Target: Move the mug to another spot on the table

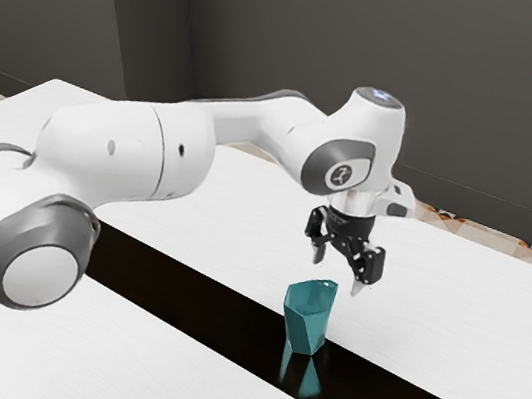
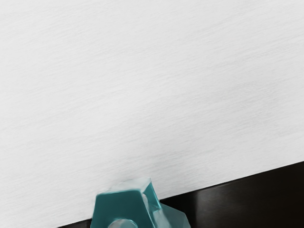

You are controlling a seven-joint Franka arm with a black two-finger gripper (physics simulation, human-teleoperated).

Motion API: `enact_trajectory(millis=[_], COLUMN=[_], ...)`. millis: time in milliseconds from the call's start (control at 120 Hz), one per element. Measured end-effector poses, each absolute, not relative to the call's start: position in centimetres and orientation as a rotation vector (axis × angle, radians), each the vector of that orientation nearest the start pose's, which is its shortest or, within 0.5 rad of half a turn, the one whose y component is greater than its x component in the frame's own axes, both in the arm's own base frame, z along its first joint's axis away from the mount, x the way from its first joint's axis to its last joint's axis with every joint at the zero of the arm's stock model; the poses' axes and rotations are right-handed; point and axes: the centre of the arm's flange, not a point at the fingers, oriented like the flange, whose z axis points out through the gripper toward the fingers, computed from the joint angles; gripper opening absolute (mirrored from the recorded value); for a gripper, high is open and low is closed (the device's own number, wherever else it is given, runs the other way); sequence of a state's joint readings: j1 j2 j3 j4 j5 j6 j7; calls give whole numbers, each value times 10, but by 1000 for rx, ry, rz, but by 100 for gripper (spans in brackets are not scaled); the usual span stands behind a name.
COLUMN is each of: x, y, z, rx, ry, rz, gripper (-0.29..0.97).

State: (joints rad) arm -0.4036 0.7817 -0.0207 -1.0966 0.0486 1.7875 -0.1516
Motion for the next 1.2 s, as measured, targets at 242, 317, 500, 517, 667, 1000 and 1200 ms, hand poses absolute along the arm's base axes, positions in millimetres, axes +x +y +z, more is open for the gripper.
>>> enact_trajectory(millis=[242,317,500,517,667,1000,1200], x=[694,694,695,695,696,695,694], y=[-284,-284,-286,-286,-287,-289,-289], z=[339,331,326,326,325,303,301], rx=[-3063,-3065,-3071,-3071,-3073,-3058,-3052], ry=[218,159,47,38,-29,-120,-146], rz=[138,158,157,156,149,174,176], gripper=[68,68,68,68,68,68,68])
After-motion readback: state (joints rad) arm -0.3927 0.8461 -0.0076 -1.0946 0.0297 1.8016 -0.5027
